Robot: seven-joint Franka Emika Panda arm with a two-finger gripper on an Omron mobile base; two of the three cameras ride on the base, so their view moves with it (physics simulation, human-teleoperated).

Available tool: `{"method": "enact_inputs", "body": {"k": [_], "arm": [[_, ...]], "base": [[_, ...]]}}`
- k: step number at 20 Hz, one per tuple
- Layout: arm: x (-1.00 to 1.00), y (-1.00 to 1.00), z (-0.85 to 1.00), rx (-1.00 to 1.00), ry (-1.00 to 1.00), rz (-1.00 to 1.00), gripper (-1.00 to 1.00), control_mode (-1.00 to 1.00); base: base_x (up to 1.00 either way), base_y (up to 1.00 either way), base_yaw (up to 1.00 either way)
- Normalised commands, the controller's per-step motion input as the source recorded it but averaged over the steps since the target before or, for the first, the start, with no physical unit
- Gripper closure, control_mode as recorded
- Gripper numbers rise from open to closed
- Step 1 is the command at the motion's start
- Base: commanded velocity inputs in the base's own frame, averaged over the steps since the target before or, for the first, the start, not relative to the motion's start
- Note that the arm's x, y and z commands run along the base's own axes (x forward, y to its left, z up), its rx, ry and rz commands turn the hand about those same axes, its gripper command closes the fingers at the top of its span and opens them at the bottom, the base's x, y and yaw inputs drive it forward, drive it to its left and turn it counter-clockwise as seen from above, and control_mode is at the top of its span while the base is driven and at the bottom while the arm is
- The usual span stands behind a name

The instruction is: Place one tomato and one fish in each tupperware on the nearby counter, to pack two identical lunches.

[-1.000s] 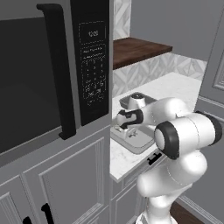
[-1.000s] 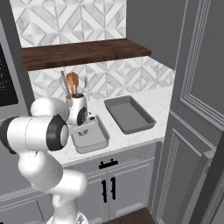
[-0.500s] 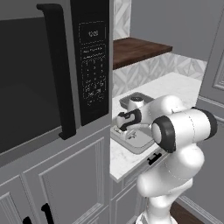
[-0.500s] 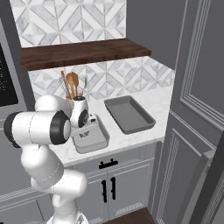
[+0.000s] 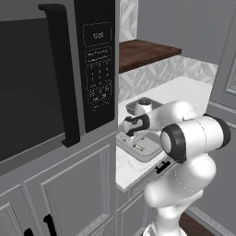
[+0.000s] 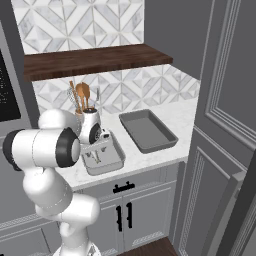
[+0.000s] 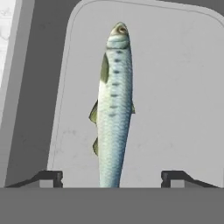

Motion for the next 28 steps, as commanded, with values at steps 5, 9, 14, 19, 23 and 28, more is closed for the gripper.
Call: {"method": "enact_inputs", "body": {"k": [5,9,14,19,23,28], "arm": [[-0.04,0.0,0.64,0.0,0.0,-0.01,-1.0,-1.0],[-0.6,-0.16,0.58,0.0,0.0,-0.03,-1.0,-1.0],[-1.0,-0.33,0.33,0.0,0.0,-0.12,-1.0,-1.0],[-1.0,-0.33,0.11,0.0,0.0,-0.17,-1.0,-1.0],[-1.0,-0.44,0.13,0.0,0.0,-0.19,-1.0,-1.0],[-0.9,-0.39,0.63,0.0,0.0,-0.22,-1.0,-1.0]], "base": [[0.0,0.0,0.0],[0.0,0.0,0.0],[0.0,0.0,0.0],[0.0,0.0,0.0],[0.0,0.0,0.0],[0.0,0.0,0.0]]}}
